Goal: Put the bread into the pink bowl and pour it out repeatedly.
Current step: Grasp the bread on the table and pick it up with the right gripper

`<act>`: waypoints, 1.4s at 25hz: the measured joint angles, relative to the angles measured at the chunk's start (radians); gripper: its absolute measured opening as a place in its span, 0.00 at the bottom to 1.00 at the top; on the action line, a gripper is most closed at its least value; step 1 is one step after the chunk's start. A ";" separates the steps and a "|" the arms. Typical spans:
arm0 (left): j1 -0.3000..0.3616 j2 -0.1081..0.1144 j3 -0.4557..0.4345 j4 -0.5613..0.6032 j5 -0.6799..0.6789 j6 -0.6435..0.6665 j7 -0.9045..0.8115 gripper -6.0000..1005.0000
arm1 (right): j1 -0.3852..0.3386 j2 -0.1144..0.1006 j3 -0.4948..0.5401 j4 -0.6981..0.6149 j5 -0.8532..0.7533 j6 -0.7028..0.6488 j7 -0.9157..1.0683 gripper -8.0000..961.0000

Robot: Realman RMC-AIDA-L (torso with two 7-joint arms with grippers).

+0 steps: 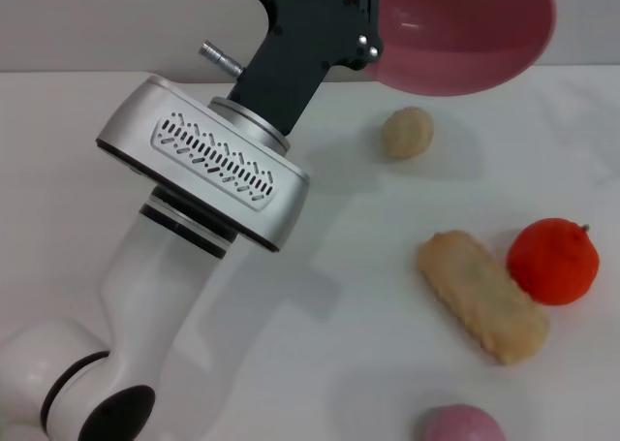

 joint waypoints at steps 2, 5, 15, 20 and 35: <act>0.000 0.000 -0.010 0.000 0.000 -0.007 -0.003 0.05 | 0.002 0.000 -0.002 0.006 -0.001 0.001 0.000 0.51; -0.002 0.003 -0.047 0.000 0.000 -0.040 -0.031 0.05 | 0.003 0.000 -0.007 0.012 -0.003 0.001 0.000 0.51; -0.050 0.009 -0.250 0.007 0.000 -0.260 -0.170 0.05 | 0.006 0.000 -0.024 0.055 -0.007 -0.001 0.000 0.52; -0.091 0.009 -0.368 0.008 0.000 -0.396 -0.193 0.05 | 0.009 0.000 -0.027 0.080 -0.008 -0.002 0.000 0.52; -0.267 0.025 -1.020 0.029 0.001 -1.331 -0.191 0.05 | 0.015 -0.003 -0.051 0.126 -0.023 0.014 0.000 0.54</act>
